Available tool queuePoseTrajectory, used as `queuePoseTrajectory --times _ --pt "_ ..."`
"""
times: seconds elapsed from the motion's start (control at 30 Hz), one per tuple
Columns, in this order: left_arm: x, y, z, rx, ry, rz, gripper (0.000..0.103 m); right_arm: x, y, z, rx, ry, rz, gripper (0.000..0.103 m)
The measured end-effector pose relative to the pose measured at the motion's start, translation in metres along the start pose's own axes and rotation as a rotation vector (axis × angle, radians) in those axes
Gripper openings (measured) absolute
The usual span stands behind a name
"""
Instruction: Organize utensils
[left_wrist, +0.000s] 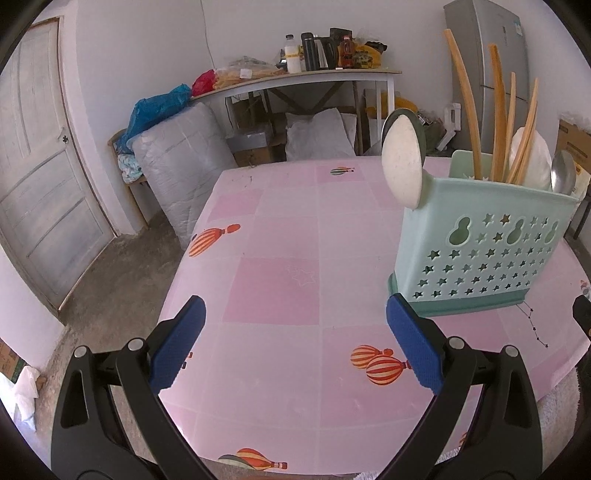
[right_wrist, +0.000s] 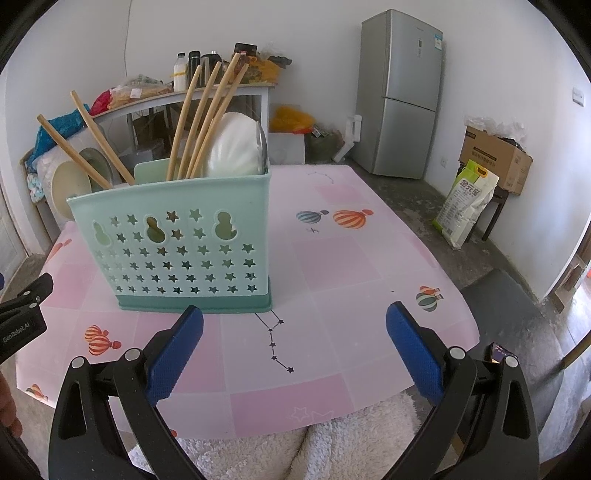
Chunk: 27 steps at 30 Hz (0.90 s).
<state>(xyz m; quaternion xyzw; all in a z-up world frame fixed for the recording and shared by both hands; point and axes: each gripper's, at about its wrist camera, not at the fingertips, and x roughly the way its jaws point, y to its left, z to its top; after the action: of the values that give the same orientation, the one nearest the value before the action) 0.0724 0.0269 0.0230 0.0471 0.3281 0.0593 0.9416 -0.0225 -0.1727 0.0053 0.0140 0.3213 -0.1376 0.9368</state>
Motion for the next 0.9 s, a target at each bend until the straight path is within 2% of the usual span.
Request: queuePoseTrajectory --times 0.9 --pt "0.0025 0.0047 -0.0008 -0.02 0.013 0.005 0.094 0.0005 -0.0018 0.0016 0.008 0.003 -0.003 0.096"
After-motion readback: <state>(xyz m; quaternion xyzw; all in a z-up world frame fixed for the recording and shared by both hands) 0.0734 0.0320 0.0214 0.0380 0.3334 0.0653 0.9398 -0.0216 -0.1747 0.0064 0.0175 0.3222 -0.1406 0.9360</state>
